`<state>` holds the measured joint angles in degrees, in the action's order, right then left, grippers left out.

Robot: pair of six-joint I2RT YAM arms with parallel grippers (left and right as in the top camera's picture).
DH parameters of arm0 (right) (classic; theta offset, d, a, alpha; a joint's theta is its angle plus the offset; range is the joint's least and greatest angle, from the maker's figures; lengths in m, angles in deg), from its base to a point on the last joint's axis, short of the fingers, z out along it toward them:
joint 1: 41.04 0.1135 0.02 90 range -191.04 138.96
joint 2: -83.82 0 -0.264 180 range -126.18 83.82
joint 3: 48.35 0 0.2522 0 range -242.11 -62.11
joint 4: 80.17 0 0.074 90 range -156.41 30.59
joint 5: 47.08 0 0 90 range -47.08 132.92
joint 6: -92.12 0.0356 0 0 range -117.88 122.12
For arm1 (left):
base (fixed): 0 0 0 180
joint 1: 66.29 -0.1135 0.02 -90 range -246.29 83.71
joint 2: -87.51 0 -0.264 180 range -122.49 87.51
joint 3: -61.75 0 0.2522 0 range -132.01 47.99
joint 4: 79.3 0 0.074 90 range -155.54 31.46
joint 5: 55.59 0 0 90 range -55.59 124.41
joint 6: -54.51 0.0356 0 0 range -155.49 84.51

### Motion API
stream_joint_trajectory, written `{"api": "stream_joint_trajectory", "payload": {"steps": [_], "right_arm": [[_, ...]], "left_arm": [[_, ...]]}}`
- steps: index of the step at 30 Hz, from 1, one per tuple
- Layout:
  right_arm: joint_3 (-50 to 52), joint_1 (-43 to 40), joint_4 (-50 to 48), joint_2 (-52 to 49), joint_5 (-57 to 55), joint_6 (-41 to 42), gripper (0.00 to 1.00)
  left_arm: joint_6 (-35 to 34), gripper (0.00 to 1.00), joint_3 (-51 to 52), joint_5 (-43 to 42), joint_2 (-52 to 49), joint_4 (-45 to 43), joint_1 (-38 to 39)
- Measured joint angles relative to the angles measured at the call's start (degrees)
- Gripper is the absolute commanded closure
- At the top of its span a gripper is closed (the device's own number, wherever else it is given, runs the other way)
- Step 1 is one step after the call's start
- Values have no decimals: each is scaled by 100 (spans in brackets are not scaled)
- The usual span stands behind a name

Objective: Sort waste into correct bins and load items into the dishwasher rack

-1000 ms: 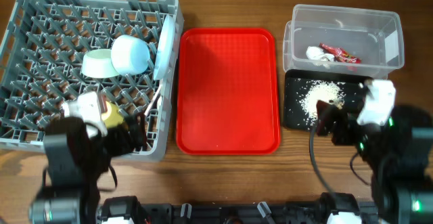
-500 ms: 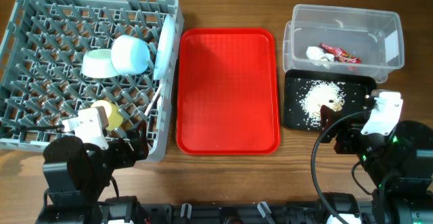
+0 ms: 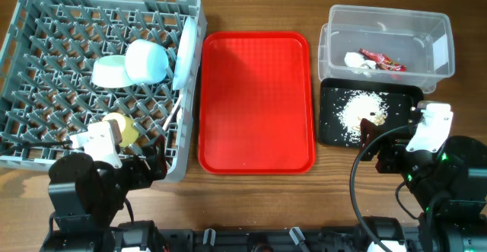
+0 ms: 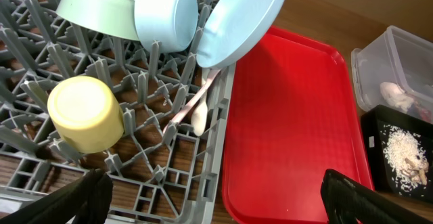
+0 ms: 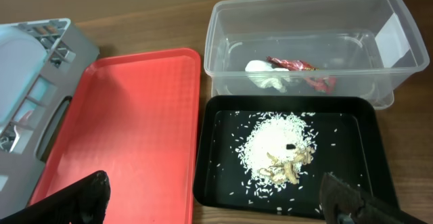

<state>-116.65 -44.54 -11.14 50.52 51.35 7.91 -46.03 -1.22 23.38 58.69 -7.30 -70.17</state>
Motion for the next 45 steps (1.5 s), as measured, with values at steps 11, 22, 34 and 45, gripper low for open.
{"api": "stream_joint_trajectory", "payload": {"steps": [11,22,34,45], "right_arm": [[11,9,120,669,-120,-66,0],[1613,310,-2485,1943,17,-601,0],[4284,310,-5724,3143,603,-656,0],[5075,328,-6175,3220,-267,-83,0]], "left_arm": [[0,0,0,0,0,0,0],[0,0,15,-2,0,0,0],[0,0,20,-2,0,-2,0],[0,0,20,0,0,0,0]]}}
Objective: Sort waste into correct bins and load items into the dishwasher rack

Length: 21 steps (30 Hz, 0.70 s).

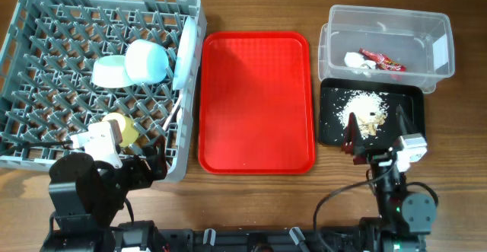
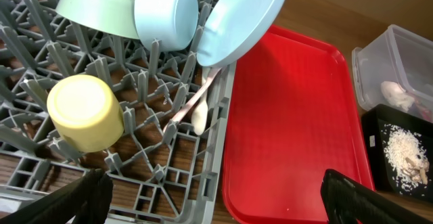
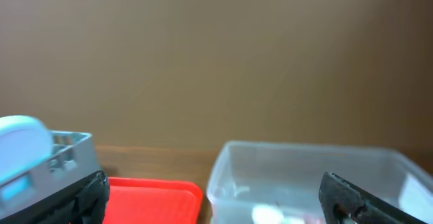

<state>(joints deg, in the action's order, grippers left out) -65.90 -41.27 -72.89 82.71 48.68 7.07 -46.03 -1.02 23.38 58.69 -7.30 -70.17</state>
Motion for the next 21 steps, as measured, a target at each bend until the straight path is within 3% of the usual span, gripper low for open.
{"api": "stream_joint_trajectory", "payload": {"steps": [8,21], "right_arm": [[345,52,664,11,-63,-52,1],[343,96,636,22,46,-356,0]], "left_arm": [[0,0,0,-2,0,0,0],[0,0,0,-2,0,0,0]]}}
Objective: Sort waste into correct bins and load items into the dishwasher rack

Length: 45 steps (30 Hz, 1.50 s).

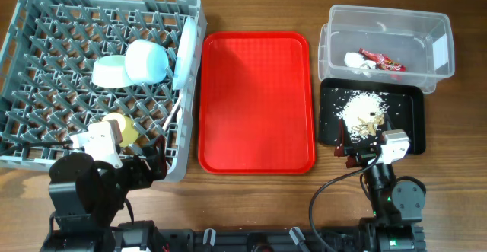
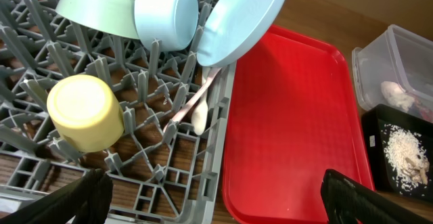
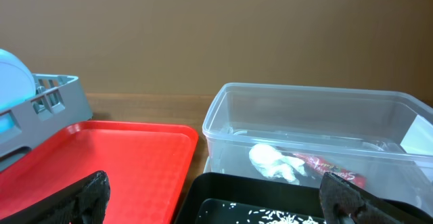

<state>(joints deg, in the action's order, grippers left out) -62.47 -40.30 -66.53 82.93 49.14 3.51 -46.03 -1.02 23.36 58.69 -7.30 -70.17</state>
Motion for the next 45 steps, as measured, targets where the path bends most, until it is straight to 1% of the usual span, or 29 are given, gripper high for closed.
{"api": "stream_joint_trajectory", "payload": {"steps": [24,28,32,38,41,45], "right_arm": [[0,0,0,0,17,0,0],[0,0,0,0,17,0,0],[0,0,0,0,17,2,0],[0,0,0,0,17,0,0],[0,0,-4,0,17,0,0],[0,0,-4,0,17,0,0]], "left_arm": [[0,0,0,0,2,2,0],[0,0,17,2,162,-76,0],[2,0,372,7,579,-557,0],[0,0,1757,2,1569,-1471,7],[2,0,2573,-44,2142,-2282,7],[4,0,3364,-160,2647,-3307,7]]}}
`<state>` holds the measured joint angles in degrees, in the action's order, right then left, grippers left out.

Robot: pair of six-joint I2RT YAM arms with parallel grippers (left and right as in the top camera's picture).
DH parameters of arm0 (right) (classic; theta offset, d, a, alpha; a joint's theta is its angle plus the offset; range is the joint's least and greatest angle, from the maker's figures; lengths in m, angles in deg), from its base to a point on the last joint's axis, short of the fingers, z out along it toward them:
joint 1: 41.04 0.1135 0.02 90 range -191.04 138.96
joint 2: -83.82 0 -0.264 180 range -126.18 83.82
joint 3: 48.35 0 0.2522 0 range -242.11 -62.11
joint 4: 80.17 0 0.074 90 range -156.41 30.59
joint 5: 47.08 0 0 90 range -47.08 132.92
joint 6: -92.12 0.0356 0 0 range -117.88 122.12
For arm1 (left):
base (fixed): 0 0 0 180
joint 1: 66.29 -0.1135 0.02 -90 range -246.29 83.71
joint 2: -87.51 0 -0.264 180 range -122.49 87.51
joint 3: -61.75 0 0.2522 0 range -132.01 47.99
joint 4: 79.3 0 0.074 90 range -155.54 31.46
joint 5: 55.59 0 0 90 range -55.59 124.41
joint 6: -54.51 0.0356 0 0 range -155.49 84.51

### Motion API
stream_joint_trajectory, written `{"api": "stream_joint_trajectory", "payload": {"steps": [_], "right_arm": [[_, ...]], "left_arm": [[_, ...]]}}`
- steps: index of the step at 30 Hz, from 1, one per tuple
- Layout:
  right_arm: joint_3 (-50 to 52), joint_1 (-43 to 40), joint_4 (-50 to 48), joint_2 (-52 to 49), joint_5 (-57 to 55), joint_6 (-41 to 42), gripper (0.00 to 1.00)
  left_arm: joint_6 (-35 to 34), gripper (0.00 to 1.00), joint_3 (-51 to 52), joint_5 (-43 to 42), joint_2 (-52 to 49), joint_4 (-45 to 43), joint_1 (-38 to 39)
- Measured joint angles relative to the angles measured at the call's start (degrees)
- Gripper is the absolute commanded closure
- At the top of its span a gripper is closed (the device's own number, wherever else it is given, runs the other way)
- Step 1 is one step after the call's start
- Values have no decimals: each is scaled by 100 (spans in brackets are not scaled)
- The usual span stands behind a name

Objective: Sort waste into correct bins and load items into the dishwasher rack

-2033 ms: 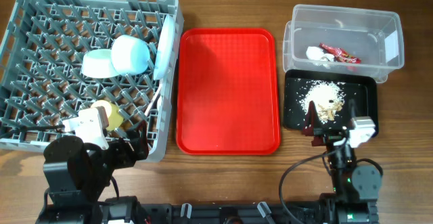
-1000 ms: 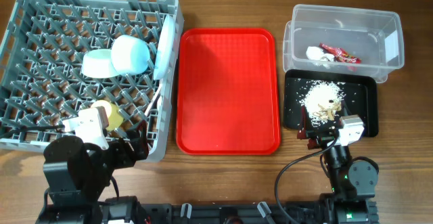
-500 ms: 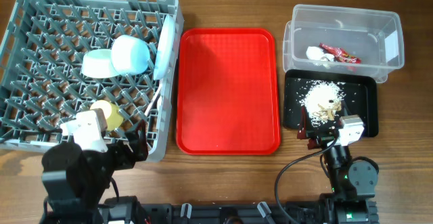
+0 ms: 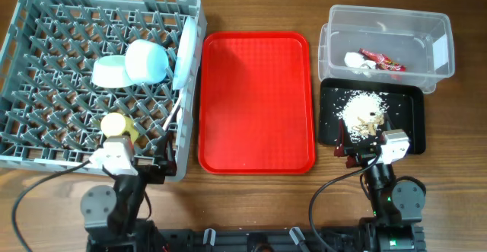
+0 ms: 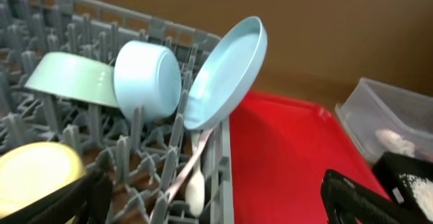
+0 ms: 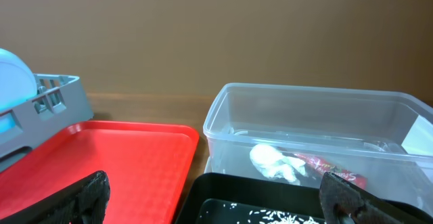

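The grey dishwasher rack [image 4: 46,8] holds a light blue plate [image 5: 226,72] on edge, a blue cup [image 5: 145,78], a pale green bowl [image 5: 64,78], a yellow cup [image 4: 116,124] and a spoon [image 5: 194,176]. The red tray [image 4: 256,100] is bare. A clear bin [image 6: 311,126] holds a white wad [image 6: 270,162] and a red wrapper [image 4: 383,58]. The black bin [image 4: 407,103] holds rice and scraps [image 4: 364,113]. My left gripper [image 5: 216,204] is open and low at the rack's front edge. My right gripper [image 6: 216,197] is open at the black bin's front.
Bare wooden table runs along the front edge and between rack, tray and bins. Both arm bases [image 4: 114,206] sit folded low at the front. A brown wall stands behind the table in both wrist views.
My left arm has dropped and folded low at the rack's front right corner; its camera now looks level across the rack instead of down. The right arm and all objects are unchanged.
Both arms first stood raised at the front corners, open and looking down. The right arm then sat folded low before the black bin, its camera tipped up at the wall, then level over the bins. Now the left arm is low too. Nothing was picked up.
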<state>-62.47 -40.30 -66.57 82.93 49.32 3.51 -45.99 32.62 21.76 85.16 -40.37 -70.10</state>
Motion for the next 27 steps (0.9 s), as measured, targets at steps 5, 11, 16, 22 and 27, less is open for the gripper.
{"api": "stream_joint_trajectory", "payload": {"steps": [5,11,16,22,27], "right_arm": [[0,0,-2,0,0,0,0],[0,0,-2,0,0,0,0],[0,0,0,0,0,0,0],[0,0,0,0,0,0,0],[0,0,-2,0,0,0,0]], "left_arm": [[20,0,789,-146,151,-1497,39],[160,0,1355,-184,157,-2693,149],[350,0,1453,-184,155,-2262,151],[426,0,1469,-184,157,-2214,151],[428,0,1469,-184,157,-2214,151]]}}
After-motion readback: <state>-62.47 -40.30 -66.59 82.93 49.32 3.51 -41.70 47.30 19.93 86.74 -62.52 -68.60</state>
